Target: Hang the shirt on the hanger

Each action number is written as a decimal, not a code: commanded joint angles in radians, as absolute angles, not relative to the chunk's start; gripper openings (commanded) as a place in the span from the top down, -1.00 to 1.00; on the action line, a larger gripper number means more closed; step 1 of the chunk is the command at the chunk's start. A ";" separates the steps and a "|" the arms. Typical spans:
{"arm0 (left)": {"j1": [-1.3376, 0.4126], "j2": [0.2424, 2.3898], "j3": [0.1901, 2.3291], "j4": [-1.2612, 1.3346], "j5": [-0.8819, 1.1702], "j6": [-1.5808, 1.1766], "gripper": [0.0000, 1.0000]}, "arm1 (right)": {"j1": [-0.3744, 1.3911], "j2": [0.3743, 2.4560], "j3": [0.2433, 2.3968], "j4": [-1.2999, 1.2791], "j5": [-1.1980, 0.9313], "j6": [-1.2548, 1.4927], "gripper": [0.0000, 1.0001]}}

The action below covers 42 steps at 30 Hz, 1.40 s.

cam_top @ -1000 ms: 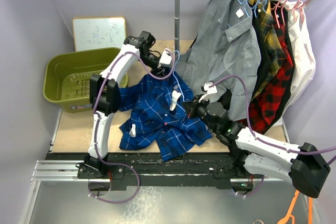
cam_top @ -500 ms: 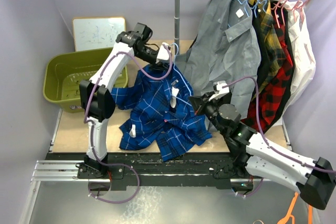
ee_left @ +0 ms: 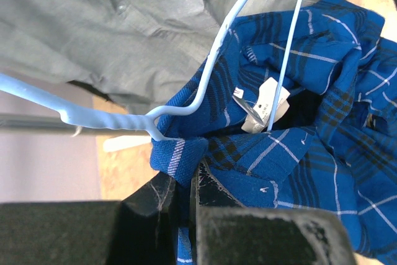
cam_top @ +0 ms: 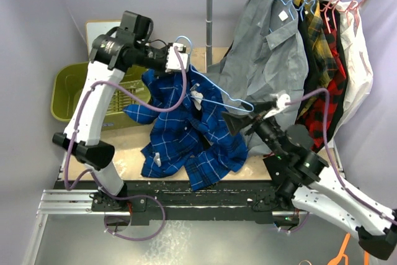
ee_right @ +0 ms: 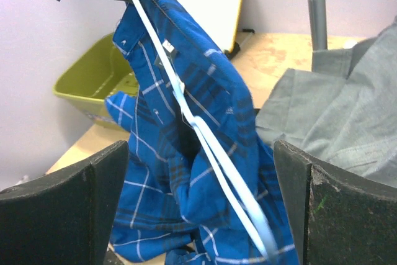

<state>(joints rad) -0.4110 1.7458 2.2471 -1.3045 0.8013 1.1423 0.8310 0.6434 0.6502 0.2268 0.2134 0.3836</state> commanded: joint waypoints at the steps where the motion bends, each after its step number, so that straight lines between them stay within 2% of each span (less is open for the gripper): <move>1: -0.414 1.660 2.270 -1.301 0.695 1.049 1.00 | 0.833 0.466 0.609 0.193 0.148 0.397 -0.98; 5: -0.413 1.618 2.279 -1.301 0.679 1.006 1.00 | 0.833 0.412 0.533 0.209 0.123 0.462 -0.75; 11: -0.414 1.580 2.247 -1.276 0.678 0.964 1.00 | 0.833 0.594 0.518 0.383 0.063 0.516 -0.29; 17: -0.415 1.556 2.212 -1.253 0.674 0.941 1.00 | 0.833 0.722 0.473 0.576 0.142 0.537 -0.16; 26: -0.415 1.546 2.186 -1.236 0.644 0.943 1.00 | 0.833 0.857 0.464 0.673 0.066 0.584 0.13; 32: -0.415 1.544 2.161 -1.222 0.615 0.946 1.00 | 0.833 0.907 0.452 0.705 0.043 0.606 0.13; 33: -0.415 1.544 2.160 -1.220 0.613 0.946 1.00 | 0.833 0.914 0.449 0.714 0.044 0.610 0.22; 38: -0.414 1.547 2.164 -1.208 0.600 0.936 1.00 | 0.833 0.940 0.437 0.722 0.062 0.619 0.88; 42: -0.415 1.551 2.174 -1.206 0.580 0.933 1.00 | 0.833 0.902 0.408 0.684 0.102 0.656 1.00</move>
<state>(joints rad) -0.4129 1.5814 2.1555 -1.2644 0.5919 0.9516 0.8307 0.9401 0.4290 0.6495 0.0624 0.6151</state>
